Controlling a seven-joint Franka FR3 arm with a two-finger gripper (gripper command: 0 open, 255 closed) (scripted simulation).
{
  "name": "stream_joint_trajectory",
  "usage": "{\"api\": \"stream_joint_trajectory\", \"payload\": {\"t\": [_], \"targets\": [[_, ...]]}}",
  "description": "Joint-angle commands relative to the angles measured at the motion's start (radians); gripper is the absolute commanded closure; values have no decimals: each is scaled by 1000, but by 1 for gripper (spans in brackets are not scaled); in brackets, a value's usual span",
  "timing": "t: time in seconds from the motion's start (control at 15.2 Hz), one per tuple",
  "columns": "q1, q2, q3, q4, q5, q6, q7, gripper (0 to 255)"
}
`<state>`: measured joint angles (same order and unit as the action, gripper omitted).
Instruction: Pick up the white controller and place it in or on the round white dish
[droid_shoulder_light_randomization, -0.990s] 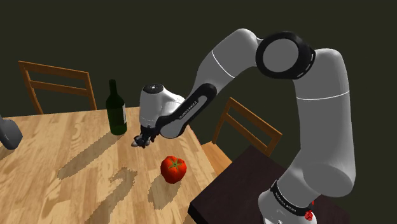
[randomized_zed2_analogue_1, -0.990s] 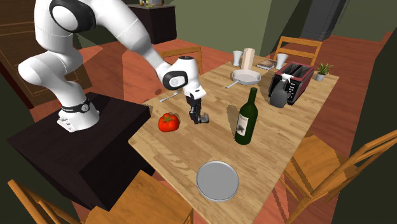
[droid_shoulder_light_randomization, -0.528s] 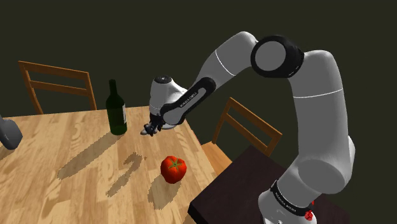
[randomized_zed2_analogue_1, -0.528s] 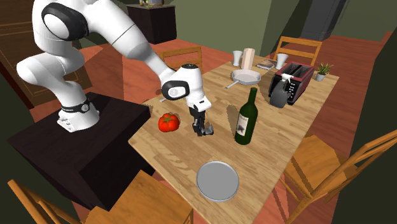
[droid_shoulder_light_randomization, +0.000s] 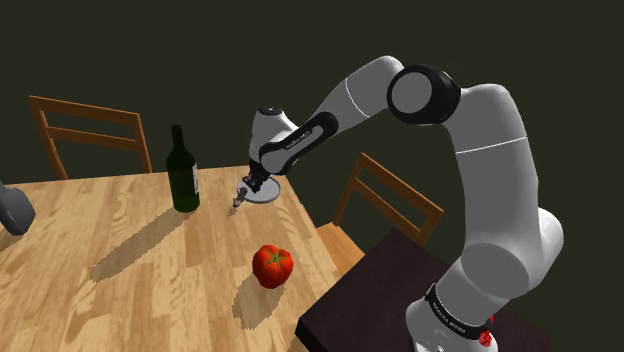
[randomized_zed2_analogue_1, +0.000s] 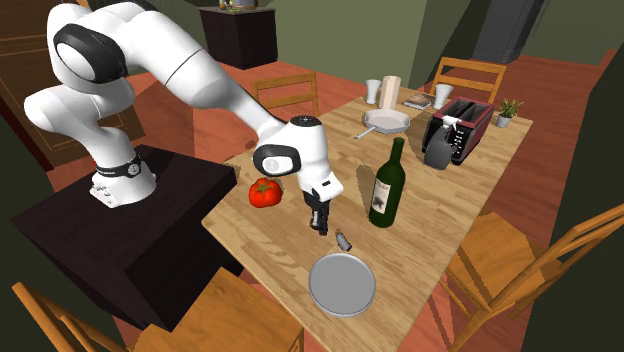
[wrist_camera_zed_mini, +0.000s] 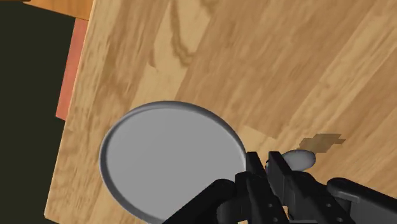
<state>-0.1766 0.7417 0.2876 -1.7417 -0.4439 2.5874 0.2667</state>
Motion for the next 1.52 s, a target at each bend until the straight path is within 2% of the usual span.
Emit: {"api": "stream_joint_trajectory", "payload": {"t": [0.0,0.07,0.26,0.79,1.32,1.39,1.45], "targets": [[0,0,0,0,0,0,0,255],[0,0,0,0,0,0,0,0],[154,39,-154,34,77,174,509,0],[177,151,-182,127,84,201,521,0],[177,151,-182,127,84,201,521,0],[177,151,-182,127,84,201,521,255],[177,151,-182,127,84,201,521,255]]}}
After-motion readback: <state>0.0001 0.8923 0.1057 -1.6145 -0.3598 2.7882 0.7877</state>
